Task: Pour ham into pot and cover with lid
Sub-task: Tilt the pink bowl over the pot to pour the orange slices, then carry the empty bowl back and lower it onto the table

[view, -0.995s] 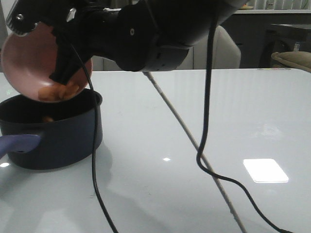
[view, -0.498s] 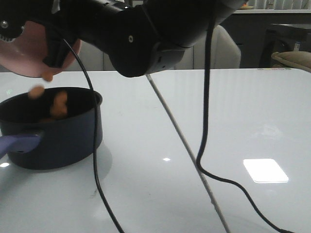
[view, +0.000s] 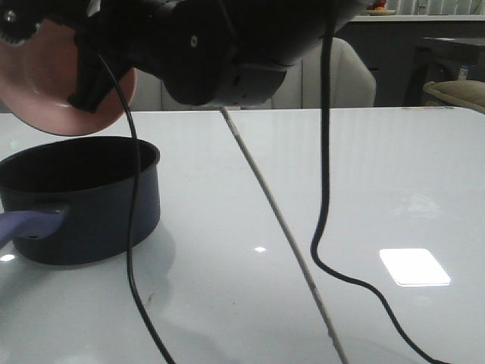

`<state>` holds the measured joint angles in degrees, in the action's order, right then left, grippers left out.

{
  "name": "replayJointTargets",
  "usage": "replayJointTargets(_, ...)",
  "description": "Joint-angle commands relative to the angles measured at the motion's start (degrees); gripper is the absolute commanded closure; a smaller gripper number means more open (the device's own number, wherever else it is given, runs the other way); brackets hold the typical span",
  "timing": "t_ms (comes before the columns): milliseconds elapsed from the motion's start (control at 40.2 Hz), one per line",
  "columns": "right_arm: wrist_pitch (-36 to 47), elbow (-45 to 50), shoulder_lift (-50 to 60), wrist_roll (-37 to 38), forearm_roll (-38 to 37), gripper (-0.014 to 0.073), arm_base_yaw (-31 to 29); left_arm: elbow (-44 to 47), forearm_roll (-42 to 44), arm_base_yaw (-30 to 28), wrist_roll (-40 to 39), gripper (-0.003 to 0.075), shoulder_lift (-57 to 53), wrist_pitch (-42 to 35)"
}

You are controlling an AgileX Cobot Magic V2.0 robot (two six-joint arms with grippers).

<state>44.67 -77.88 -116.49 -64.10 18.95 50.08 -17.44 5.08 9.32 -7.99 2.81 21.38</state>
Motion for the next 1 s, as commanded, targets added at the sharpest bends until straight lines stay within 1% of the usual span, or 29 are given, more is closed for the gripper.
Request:
replayJointTargets(0,-3.59,-2.03,7.35,9.78,6.22,0.0459,0.07,-1.53,0.1,0.43,-0.13,0.0157,0.59,-4.55)
replayJointTargets(75,-10.42,-2.03,9.46,13.94,10.58,0.0459,-0.21,-1.53,0.1,0.43,-0.13,0.0157,0.59,-4.55)
replayJointTargets(274,-29.58,-2.03,14.75,14.3,22.7,0.0459,-2.35,-1.53,0.1,0.43,-0.13,0.0157,0.59,-4.55)
replayJointTargets(348,-37.67,-2.03,16.54,14.3,25.58,0.0463,-3.95,-1.53,0.1,0.43,-0.13,0.0157,0.59,-4.55)
replayJointTargets(448,-48.32,-2.03,18.39,14.3,26.48,0.0463,-6.97,-1.53,0.1,0.43,-0.13,0.0157,0.59,-4.55)
replayJointTargets(547,-56.58,-1.93,19.7,14.3,25.58,0.0455,-10.62,-1.53,0.1,0.43,-0.13,0.0157,0.59,-4.55)
replayJointTargets(647,-63.85,-1.87,20.9,14.74,22.0,0.0456,-14.52,-1.53,0.1,0.43,-0.13,0.0157,0.59,-4.55)
replayJointTargets(722,-67.51,-1.87,21.86,18.25,17.45,0.0456,-16.73,-1.53,0.1,0.43,-0.13,0.0157,0.59,-4.55)
replayJointTargets(796,-69.75,-1.87,22.52,24.69,11.95,0.0456,-18.73,-1.53,0.1,0.43,-0.13,0.0157,0.59,-4.55)
replayJointTargets(970,-76.13,-1.87,23.53,42.3,-6.92,0.0456,-23.04,-1.53,0.1,0.43,-0.13,0.0157,0.59,-4.55)
